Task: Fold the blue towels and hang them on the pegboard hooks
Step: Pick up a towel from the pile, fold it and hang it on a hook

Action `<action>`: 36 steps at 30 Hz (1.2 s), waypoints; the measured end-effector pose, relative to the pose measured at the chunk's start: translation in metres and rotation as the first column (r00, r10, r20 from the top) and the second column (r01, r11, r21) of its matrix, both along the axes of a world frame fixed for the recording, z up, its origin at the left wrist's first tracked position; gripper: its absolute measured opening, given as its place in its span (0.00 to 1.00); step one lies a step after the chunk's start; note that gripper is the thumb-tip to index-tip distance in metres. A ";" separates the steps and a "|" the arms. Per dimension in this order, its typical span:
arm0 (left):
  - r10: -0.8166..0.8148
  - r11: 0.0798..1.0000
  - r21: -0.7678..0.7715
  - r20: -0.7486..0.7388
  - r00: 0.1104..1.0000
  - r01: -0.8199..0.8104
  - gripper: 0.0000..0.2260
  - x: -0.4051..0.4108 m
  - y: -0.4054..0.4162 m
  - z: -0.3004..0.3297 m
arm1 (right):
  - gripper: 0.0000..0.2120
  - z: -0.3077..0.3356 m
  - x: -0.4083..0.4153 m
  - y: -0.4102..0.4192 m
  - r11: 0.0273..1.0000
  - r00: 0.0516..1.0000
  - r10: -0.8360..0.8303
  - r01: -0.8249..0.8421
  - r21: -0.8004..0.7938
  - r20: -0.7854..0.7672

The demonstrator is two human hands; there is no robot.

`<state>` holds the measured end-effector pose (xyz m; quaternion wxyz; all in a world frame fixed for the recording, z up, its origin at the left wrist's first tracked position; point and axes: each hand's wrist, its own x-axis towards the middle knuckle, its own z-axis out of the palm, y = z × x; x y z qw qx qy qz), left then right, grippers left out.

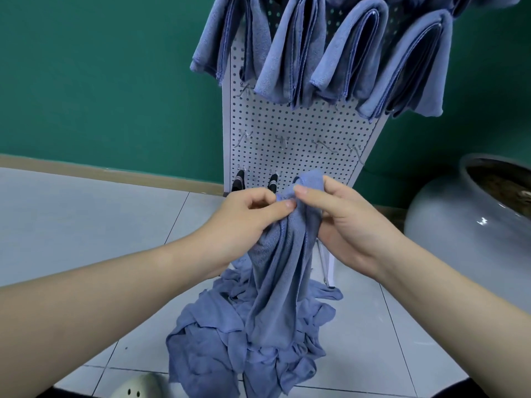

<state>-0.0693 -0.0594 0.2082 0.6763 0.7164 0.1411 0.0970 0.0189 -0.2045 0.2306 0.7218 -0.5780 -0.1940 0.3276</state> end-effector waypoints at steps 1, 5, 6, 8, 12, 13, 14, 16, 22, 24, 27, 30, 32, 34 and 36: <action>0.014 1.000 0.002 0.005 1.000 -0.014 0.16 0.000 0.001 -0.001 | 0.11 -0.002 0.000 0.000 1.000 1.000 -0.013 0.013 -0.016 0.025; 0.093 0.995 0.040 -0.011 0.996 -0.093 0.12 0.003 0.005 -0.005 | 0.11 -0.011 0.005 0.000 0.982 0.975 -0.106 0.134 -0.135 0.193; 0.133 0.990 0.047 -0.009 0.991 -0.132 0.12 0.003 0.006 -0.006 | 0.09 -0.012 0.009 -0.001 0.966 0.952 -0.142 0.193 -0.173 0.270; 0.220 0.974 0.059 -0.002 0.976 -0.219 0.12 0.006 0.012 -0.006 | 0.07 -0.013 0.019 -0.003 0.927 0.889 -0.181 0.297 -0.227 0.422; 0.356 0.934 0.042 -0.021 0.934 -0.355 0.08 0.013 0.036 -0.007 | 0.09 -0.010 0.037 -0.008 0.868 0.833 -0.238 0.413 -0.276 0.499; 0.375 0.927 0.040 -0.038 0.926 -0.374 0.08 0.015 0.042 -0.007 | 0.10 -0.011 0.044 -0.009 0.855 0.828 -0.248 0.431 -0.288 0.503; 0.391 0.920 0.029 -0.060 0.918 -0.390 0.08 0.016 0.047 -0.006 | 0.10 -0.012 0.050 -0.011 0.844 0.824 -0.250 0.442 -0.302 0.508; 0.408 0.912 -0.009 -0.098 0.908 -0.410 0.10 0.018 0.057 -0.005 | 0.15 -0.016 0.062 -0.014 0.831 0.831 -0.246 0.446 -0.333 0.498; 0.431 0.902 0.006 -0.067 0.900 -0.432 0.10 0.017 0.079 0.005 | 0.14 -0.020 0.092 -0.030 0.814 0.847 -0.188 0.417 -0.403 0.497; 0.446 0.895 -0.001 -0.059 0.893 -0.447 0.10 0.016 0.087 0.008 | 0.15 -0.023 0.102 -0.033 0.799 0.840 -0.184 0.430 -0.420 0.510; 0.443 0.896 -0.006 -0.057 0.895 -0.444 0.12 0.014 0.094 0.011 | 0.18 -0.028 0.111 -0.033 0.771 0.833 -0.206 0.461 -0.439 0.513; 0.435 0.899 -0.033 -0.041 0.900 -0.436 0.14 0.015 0.093 0.011 | 0.19 -0.032 0.113 -0.031 0.758 0.847 -0.199 0.452 -0.470 0.493; 0.439 0.897 -0.028 -0.035 0.898 -0.440 0.13 0.015 0.093 0.010 | 0.20 -0.033 0.115 -0.029 0.756 0.878 -0.248 0.440 -0.485 0.409; 0.452 0.892 -0.020 -0.026 0.892 -0.452 0.13 0.015 0.094 0.011 | 0.18 -0.031 0.114 -0.026 0.777 0.905 -0.326 0.422 -0.468 0.274; 0.467 0.884 -0.026 -0.011 0.884 -0.467 0.13 0.014 0.097 0.012 | 0.15 -0.029 0.113 -0.024 0.808 0.919 -0.361 0.392 -0.440 0.157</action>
